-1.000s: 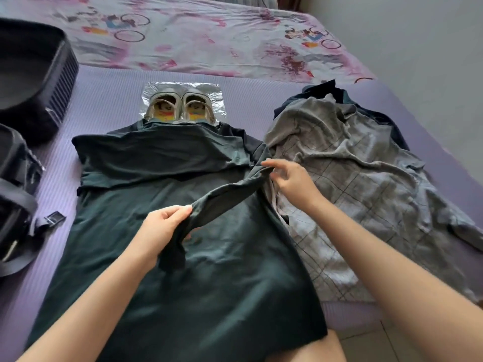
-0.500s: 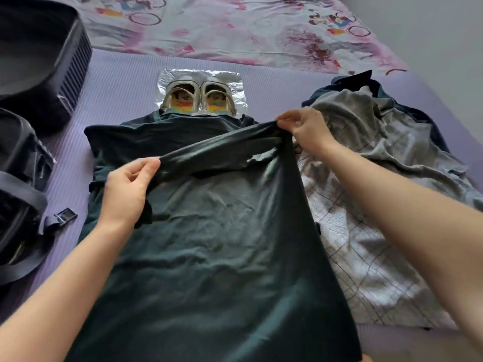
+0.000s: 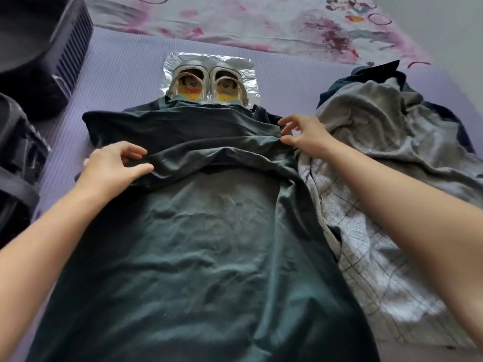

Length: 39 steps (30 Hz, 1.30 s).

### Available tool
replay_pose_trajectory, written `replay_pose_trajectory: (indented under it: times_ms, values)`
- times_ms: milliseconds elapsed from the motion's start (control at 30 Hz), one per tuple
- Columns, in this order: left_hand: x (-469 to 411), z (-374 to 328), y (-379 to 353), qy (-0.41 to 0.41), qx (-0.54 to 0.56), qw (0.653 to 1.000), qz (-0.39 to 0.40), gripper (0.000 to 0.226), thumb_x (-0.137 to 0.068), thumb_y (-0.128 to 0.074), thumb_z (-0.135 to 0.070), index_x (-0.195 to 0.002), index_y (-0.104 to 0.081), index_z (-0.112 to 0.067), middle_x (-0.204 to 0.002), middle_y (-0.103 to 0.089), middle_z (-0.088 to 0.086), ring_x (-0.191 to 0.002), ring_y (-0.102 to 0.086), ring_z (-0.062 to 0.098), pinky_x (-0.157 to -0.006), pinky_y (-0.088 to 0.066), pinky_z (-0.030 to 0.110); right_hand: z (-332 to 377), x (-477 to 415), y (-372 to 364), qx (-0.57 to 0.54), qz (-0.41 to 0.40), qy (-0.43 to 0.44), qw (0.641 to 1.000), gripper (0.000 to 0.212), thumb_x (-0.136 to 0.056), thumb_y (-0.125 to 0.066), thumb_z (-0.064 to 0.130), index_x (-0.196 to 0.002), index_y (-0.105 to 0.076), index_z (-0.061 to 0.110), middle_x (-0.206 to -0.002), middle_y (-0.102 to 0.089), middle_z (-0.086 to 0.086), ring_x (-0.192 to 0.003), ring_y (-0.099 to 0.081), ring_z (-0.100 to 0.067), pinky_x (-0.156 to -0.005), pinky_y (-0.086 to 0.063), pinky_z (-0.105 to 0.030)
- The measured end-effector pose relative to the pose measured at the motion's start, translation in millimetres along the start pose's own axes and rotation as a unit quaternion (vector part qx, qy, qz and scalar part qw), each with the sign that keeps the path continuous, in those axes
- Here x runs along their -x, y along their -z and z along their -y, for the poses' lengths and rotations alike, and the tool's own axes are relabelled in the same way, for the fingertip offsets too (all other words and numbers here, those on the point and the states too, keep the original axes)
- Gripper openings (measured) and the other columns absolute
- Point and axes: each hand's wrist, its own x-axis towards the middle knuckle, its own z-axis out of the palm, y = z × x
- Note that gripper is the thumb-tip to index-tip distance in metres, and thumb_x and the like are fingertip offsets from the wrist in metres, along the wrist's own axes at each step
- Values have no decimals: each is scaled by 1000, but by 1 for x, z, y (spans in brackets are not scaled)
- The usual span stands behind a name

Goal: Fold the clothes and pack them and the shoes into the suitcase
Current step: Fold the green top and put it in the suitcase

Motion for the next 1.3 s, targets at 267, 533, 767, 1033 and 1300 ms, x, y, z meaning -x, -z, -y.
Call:
replay_pose_trajectory:
  times_ms: [267, 533, 767, 1033, 1300]
  values:
    - [-12, 7, 24, -44, -65, 996, -46, 13, -76, -76, -29, -81, -65, -24, -81, -62, 5, -83, -60, 27, -79, -46, 37, -8, -9, 1, 95, -120, -35, 988, 17, -92, -57, 26, -104, -69, 23, -112, -59, -8, -123, -36, -29, -101, -17, -31]
    - [-49, -15, 17, -121, -27, 990, -62, 27, -79, -72, -16, -104, -62, -19, -102, -65, 4, -92, -60, 23, -90, -48, 42, -14, 8, -4, 78, -229, -62, 968, 37, -84, -48, -4, -115, -61, 11, -118, -58, -14, -117, -39, -33, -99, -28, -37]
    - [-53, 6, 18, -42, -108, 992, -50, 30, -76, -75, -33, -98, -68, -14, -102, -67, 14, -101, -60, 32, -88, -46, 41, 16, 9, -35, 7, -150, 57, 987, 28, -94, -51, 27, -119, -64, 23, -113, -63, -7, -116, -43, -28, -101, -31, -39]
    - [-48, -4, 31, -61, -3, 998, 8, 16, -84, -68, -21, -92, -55, -21, -87, -62, 7, -76, -55, 22, -69, -41, 29, 14, -20, -7, 108, 34, 16, 994, 16, -88, -59, 45, -96, -63, 32, -97, -61, 4, -115, -46, -24, -99, -20, -37]
    - [-45, 0, 44, -61, 69, 995, 34, 25, -75, -75, -6, -83, -62, -26, -87, -66, 5, -63, -57, -3, -74, -46, 14, 2, 3, 20, -99, 154, 1, 983, 16, -85, -66, 21, -76, -53, 21, -72, -52, 5, -64, -47, -4, -63, -35, -21]
